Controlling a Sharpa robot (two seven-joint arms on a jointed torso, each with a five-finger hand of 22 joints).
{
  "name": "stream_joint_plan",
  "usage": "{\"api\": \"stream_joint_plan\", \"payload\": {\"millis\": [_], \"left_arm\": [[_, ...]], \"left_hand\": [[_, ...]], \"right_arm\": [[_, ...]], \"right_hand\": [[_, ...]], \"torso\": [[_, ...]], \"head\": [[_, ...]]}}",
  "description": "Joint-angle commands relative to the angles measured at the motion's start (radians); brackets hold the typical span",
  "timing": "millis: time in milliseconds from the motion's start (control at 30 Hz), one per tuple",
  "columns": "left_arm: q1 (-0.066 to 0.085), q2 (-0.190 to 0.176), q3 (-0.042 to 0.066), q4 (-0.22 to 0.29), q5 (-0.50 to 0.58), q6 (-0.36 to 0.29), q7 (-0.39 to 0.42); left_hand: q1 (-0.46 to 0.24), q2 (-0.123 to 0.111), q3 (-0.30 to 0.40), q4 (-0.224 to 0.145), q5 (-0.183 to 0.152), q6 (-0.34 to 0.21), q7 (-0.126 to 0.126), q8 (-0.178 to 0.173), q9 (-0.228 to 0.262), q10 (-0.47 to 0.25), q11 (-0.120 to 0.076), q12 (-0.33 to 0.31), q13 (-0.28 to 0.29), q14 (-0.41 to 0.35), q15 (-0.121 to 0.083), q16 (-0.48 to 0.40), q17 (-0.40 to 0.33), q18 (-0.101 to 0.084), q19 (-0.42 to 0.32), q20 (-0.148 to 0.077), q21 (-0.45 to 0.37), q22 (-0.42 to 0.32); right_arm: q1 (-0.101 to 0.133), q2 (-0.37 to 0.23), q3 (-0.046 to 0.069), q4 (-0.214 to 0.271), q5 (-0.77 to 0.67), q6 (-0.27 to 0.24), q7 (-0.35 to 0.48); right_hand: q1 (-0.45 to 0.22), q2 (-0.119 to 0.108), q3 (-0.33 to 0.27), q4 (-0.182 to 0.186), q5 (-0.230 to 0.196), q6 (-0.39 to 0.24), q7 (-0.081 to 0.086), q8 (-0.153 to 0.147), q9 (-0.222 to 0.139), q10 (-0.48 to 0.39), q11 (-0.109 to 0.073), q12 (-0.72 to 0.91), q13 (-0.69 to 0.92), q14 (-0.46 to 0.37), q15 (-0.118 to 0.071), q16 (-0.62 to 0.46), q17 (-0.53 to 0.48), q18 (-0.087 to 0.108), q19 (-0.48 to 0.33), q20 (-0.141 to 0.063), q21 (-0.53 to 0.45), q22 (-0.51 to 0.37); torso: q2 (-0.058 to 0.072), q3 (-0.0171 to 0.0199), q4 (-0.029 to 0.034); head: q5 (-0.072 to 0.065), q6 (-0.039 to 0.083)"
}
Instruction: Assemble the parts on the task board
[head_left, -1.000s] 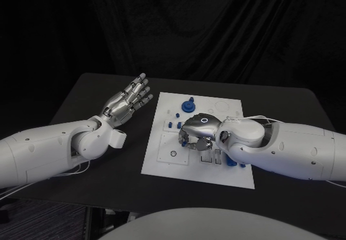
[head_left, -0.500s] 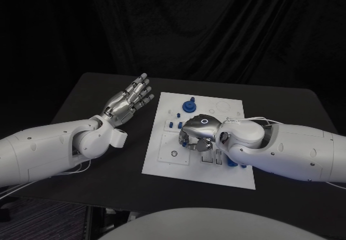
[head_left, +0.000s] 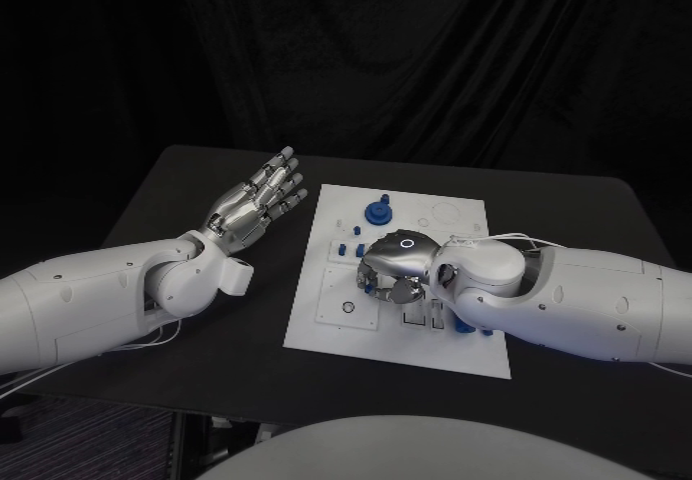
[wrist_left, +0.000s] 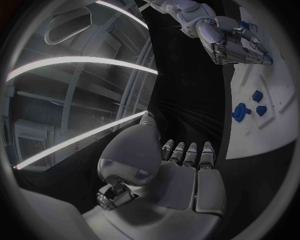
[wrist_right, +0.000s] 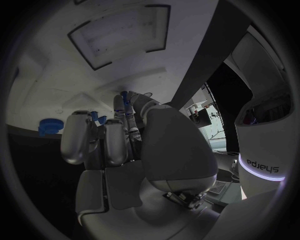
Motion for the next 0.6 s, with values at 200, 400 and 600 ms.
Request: {"api": "stream_joint_plan", "payload": {"millis": [200, 400, 600], "left_arm": [[-0.001, 0.002, 0.001, 0.000, -0.002, 0.019, 0.058], [-0.001, 0.001, 0.001, -0.001, -0.002, 0.017, 0.058], [-0.001, 0.001, 0.001, -0.001, -0.002, 0.016, 0.058]], "left_hand": [[0.017, 0.000, 0.012, -0.002, 0.017, 0.002, 0.003, 0.006, 0.002, 0.002, 0.009, -0.007, -0.001, 0.001, 0.010, -0.004, -0.001, 0.001, -0.003, 0.008, -0.003, -0.001], [0.018, 0.000, 0.012, -0.002, 0.019, 0.002, 0.003, 0.006, 0.002, 0.002, 0.009, -0.007, -0.001, 0.001, 0.011, -0.004, -0.001, 0.001, -0.003, 0.008, -0.003, -0.001], [0.019, 0.000, 0.012, -0.003, 0.022, 0.002, 0.003, 0.006, 0.002, 0.002, 0.010, -0.007, -0.001, 0.001, 0.011, -0.004, -0.001, 0.001, -0.003, 0.009, -0.003, -0.001]], "right_arm": [[-0.004, -0.001, 0.000, -0.002, -0.007, 0.028, -0.024], [-0.005, -0.008, 0.000, 0.004, -0.007, -0.007, -0.030], [-0.004, -0.032, 0.001, 0.027, -0.007, -0.107, -0.030]], "right_hand": [[-0.028, -0.021, -0.010, 0.013, -0.038, -0.115, -0.016, -0.067, -0.032, -0.109, 0.030, -0.043, -0.010, 0.006, 0.033, -0.020, -0.019, 0.001, -0.022, 0.026, -0.043, 0.155], [-0.037, -0.026, -0.037, 0.020, -0.071, -0.195, -0.029, -0.070, -0.058, -0.186, 0.043, -0.044, -0.005, -0.010, 0.045, -0.029, -0.034, 0.009, -0.040, 0.041, -0.076, 0.146], [-0.026, -0.032, -0.125, 0.049, -0.106, -0.279, -0.048, -0.066, -0.088, -0.335, 0.060, -0.017, 0.012, -0.040, 0.051, -0.045, -0.059, 0.021, -0.075, 0.052, -0.139, 0.131]], "torso": [[-0.001, -0.0008, -0.0007], [0.000, -0.0007, -0.0008], [-0.001, -0.0002, -0.0012]], "head": [[0.001, 0.000], [-0.004, 0.000], [-0.009, 0.000]]}}
